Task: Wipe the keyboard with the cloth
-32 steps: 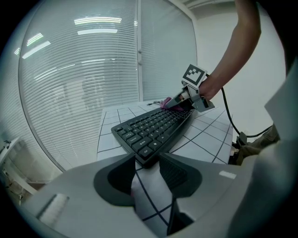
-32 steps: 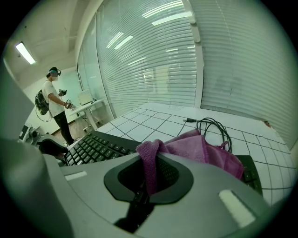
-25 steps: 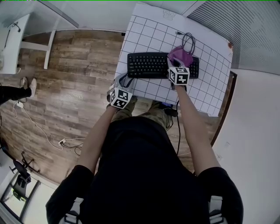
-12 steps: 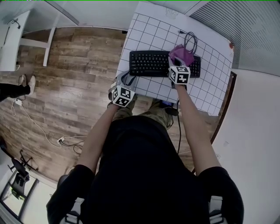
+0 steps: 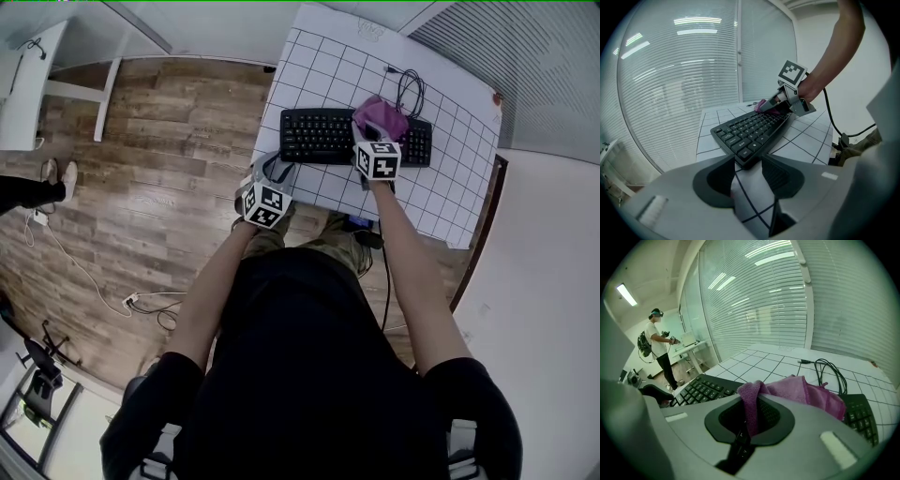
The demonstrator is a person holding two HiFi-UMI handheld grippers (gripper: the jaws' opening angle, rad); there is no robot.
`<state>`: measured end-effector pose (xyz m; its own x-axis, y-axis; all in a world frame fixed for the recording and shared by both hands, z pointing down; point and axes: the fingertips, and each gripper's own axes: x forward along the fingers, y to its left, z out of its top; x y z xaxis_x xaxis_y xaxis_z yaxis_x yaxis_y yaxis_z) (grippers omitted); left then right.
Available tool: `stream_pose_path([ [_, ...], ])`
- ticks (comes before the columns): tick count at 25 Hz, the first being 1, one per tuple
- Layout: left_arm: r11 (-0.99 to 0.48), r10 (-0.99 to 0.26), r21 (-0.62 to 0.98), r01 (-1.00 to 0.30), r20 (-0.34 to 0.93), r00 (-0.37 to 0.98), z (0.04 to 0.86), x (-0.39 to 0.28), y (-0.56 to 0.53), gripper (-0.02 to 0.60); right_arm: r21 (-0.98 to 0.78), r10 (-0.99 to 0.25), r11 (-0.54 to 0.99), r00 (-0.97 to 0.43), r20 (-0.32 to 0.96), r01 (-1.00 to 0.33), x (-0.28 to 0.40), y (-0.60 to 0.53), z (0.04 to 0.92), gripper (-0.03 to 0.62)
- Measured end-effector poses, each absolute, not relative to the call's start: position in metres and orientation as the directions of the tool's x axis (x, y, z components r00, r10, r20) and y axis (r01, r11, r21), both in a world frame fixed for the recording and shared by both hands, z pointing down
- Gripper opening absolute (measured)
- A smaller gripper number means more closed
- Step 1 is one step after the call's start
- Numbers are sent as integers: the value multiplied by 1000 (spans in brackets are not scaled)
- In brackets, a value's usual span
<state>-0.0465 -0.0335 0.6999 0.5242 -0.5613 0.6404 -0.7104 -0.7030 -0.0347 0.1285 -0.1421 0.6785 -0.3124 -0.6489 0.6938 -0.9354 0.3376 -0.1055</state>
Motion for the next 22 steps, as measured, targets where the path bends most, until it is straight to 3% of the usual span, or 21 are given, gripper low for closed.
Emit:
stream_pose_path([
  [22, -706, -561, -38, -708, 640, 525, 699, -46, -33, 154, -114, -623, 382, -347, 701, -917, 105, -139, 678, 40],
])
